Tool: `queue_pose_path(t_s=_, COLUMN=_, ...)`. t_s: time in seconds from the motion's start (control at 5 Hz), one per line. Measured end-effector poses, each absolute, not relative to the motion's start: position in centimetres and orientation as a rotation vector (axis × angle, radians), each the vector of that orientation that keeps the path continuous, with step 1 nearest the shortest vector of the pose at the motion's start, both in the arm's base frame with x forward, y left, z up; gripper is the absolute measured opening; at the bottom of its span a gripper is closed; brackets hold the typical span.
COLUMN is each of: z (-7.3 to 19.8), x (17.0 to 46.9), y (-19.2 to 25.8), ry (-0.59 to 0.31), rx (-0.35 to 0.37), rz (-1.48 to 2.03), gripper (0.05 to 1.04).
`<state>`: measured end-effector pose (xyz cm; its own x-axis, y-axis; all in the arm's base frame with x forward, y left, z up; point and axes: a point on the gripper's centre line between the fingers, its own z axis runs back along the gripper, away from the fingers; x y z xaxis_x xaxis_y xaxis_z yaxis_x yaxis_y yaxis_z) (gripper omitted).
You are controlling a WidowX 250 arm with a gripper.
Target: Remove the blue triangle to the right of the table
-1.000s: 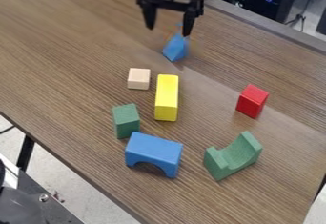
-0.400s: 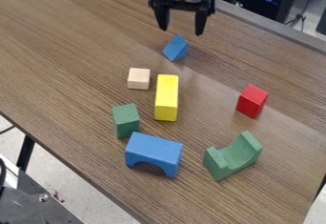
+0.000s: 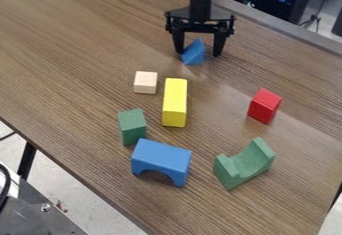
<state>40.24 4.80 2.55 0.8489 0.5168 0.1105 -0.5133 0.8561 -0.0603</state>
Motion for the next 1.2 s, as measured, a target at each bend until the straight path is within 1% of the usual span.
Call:
queue_pose_path(t_s=0.2, z=2.4, x=40.4, y=4.7, ry=-0.096, rx=-0.021, rz=0.653, gripper=0.895)
queue_pose_path(t_s=0.4, z=2.4, x=40.3, y=4.5, ry=-0.088, rx=-0.02, rz=0.671, gripper=0.596)
queue_pose_path(t_s=0.6, z=2.4, x=40.0, y=4.2, ry=-0.066, rx=-0.029, rz=0.669, gripper=0.499)
queue_pose_path(t_s=0.8, z=2.4, x=39.6, y=3.7, ry=-0.032, rx=-0.049, rz=0.623, gripper=0.498)
queue_pose_path(t_s=1.0, z=3.3, x=39.1, y=3.2, ry=-0.012, rx=-0.071, rz=0.584, gripper=0.498)
queue_pose_path(t_s=1.2, z=6.2, x=39.1, y=1.7, ry=-0.062, rx=-0.08, rz=0.504, gripper=0.498)
